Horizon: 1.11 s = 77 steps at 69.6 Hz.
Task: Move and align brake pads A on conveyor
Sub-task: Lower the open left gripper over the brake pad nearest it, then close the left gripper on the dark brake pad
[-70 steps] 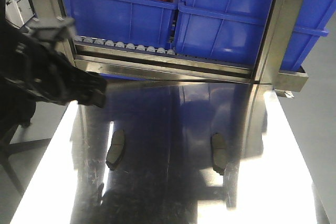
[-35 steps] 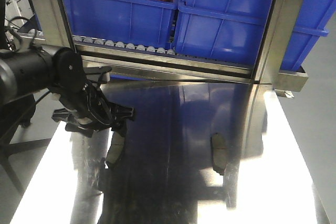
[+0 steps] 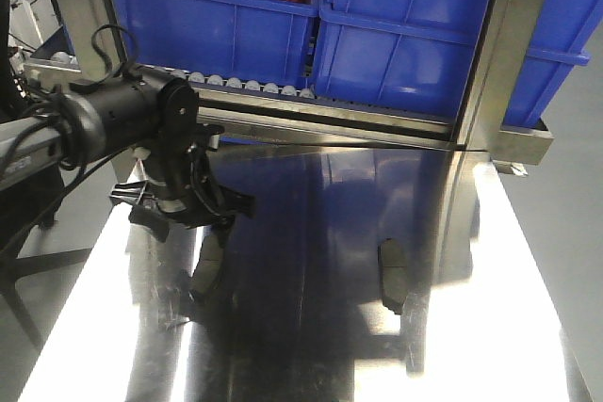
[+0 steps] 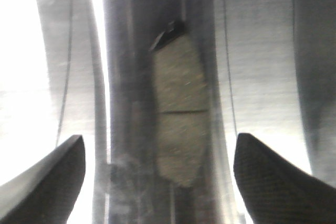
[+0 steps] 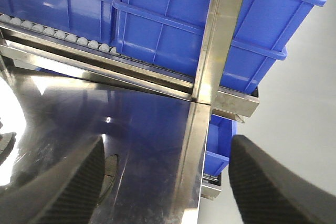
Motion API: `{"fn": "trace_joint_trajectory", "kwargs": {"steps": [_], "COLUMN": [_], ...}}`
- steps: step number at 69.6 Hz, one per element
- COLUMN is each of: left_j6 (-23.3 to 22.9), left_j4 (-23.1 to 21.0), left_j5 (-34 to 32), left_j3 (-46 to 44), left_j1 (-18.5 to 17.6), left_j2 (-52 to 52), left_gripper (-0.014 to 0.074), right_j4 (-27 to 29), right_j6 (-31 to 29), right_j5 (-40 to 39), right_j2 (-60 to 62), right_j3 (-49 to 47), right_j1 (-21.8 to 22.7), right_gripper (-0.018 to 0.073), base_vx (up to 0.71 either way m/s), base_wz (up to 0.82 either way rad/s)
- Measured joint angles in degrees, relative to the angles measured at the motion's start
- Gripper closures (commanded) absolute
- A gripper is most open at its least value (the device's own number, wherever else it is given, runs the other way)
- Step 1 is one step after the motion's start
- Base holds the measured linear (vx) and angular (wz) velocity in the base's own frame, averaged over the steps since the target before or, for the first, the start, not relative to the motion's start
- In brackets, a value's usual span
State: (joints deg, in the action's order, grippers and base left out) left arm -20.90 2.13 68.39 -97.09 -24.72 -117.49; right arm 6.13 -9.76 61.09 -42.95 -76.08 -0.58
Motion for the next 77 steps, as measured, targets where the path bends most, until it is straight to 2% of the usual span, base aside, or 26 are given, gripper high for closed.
{"fn": "trace_joint_trajectory", "kwargs": {"steps": [19, 58, 67, 72, 77], "left_j6": [-0.12, -0.24, -0.29, -0.29, -0.29], "left_j4": [-2.13, -2.13, -2.13, -2.13, -2.13], "left_j5": [1.65, 1.67, 1.29, 1.23, 1.14], "left_j3": [-2.59, -2.59, -2.59, -2.59, -2.59], "left_j1": [-0.88, -0.88, -0.88, -0.88, -0.88], "left_j2": [-4.73, -7.85, -7.89, -7.89, -7.89], "left_gripper": [0.0053, 0.0062, 0.0158, 0.0265, 0.0418], "right_j4": [0.0, 0.0, 0.0, 0.0, 0.0], "right_j6": [0.0, 0.0, 0.0, 0.0, 0.0], "right_j5": [0.06, 0.31, 0.31, 0.31, 0.31], "right_j2": [0.0, 0.0, 0.0, 0.0, 0.0], "right_j3": [0.0, 0.0, 0.0, 0.0, 0.0], "right_j1": [0.0, 0.0, 0.0, 0.0, 0.0], "right_gripper": [0.0082, 0.0082, 0.0082, 0.0082, 0.0082], "base_vx": [0.0, 0.0, 0.0, 0.0, 0.0], "base_wz": [0.0, 0.0, 0.0, 0.0, 0.0]}}
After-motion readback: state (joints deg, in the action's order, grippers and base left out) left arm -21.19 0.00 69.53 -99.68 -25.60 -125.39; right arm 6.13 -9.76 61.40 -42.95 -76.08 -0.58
